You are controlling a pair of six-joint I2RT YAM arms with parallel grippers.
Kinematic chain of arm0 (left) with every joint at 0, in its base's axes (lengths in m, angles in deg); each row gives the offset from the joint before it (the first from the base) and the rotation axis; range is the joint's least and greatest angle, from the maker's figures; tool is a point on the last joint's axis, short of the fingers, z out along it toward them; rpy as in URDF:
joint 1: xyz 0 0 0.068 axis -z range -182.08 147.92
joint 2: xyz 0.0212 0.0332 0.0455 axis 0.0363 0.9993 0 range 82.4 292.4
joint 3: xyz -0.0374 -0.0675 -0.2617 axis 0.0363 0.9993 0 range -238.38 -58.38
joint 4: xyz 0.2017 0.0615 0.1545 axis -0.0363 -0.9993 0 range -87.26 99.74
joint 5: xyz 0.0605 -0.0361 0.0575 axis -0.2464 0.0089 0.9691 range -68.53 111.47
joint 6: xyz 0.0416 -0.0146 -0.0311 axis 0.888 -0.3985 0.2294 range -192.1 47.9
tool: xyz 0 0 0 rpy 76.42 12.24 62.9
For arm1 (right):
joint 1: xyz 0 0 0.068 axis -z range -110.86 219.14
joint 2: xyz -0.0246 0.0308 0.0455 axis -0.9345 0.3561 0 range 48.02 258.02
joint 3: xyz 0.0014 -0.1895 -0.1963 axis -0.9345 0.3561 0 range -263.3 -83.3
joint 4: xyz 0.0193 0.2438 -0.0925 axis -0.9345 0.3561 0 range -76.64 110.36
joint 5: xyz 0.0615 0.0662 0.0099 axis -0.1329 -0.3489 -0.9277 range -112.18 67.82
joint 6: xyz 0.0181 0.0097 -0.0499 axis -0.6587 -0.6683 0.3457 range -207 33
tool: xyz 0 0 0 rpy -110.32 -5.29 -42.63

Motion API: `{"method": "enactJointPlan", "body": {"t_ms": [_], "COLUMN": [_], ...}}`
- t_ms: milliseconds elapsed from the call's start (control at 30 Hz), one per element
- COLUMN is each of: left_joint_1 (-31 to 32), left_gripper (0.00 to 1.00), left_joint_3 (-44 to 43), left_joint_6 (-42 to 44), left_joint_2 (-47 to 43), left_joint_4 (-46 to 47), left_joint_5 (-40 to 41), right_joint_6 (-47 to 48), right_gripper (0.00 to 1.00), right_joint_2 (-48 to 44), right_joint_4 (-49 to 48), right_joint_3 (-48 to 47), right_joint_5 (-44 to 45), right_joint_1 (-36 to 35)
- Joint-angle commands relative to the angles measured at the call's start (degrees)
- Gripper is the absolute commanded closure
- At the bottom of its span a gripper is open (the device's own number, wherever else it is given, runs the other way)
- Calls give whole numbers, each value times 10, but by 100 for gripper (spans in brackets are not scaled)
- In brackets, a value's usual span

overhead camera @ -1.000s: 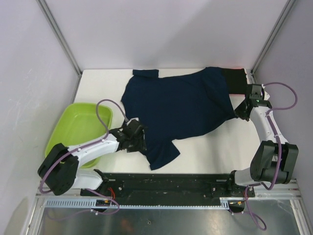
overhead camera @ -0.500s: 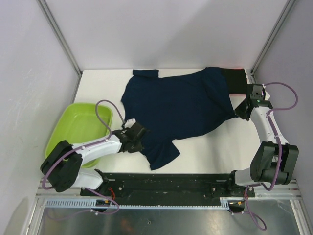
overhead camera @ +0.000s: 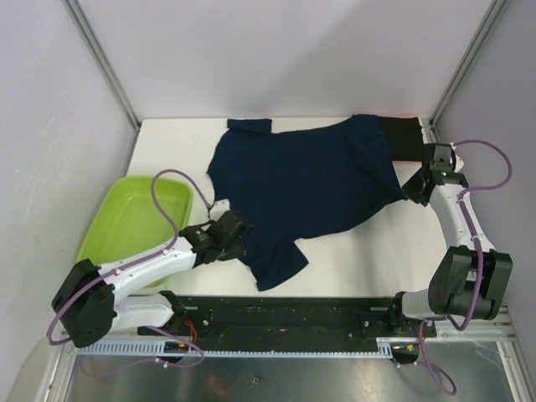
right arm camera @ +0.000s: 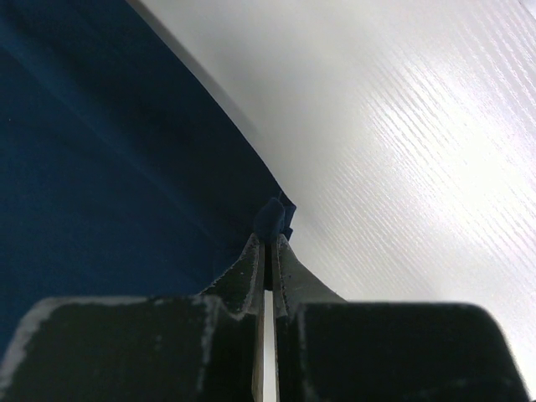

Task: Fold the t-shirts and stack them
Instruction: Flatten out the tshirt, then grap the side of the flattened tshirt closest away from the robot with both arms

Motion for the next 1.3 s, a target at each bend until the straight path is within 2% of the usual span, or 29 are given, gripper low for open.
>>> {"method": "enactJointPlan", "body": {"t_ms": [0, 100, 233, 667, 800, 900, 1133, 1267], "left_joint_1": [51, 72, 86, 116, 120, 121, 121, 116], "left_gripper": [55, 49, 47, 50, 57, 66, 96, 100], "left_joint_3": [-18, -24, -37, -53, -48, -48, -37, -17], "left_joint_6": [-20, -38, -50, -76, -86, -92, -104, -114], "left_joint_2": [-4, 21, 52, 128, 125, 119, 78, 0], "left_joint_4": [-5, -6, -5, 9, 16, 17, 15, -15], "left_joint_5": [-24, -22, -14, -13, 2, 18, 55, 81], "right_joint_6": [5, 4, 5, 4, 3, 3, 5, 6], "right_gripper": [100, 100, 100, 100, 100, 100, 100, 100], "right_joint_2": [-20, -18, -19, -18, -17, -18, -23, -29], "right_joint_4": [7, 8, 9, 8, 8, 9, 13, 26], "right_joint_3": [-18, -18, -18, -18, -18, -18, -18, -18], "right_joint_5": [2, 0, -1, -6, -6, -5, 1, 8], "right_joint_1": [3, 3, 4, 6, 6, 6, 6, 3]}}
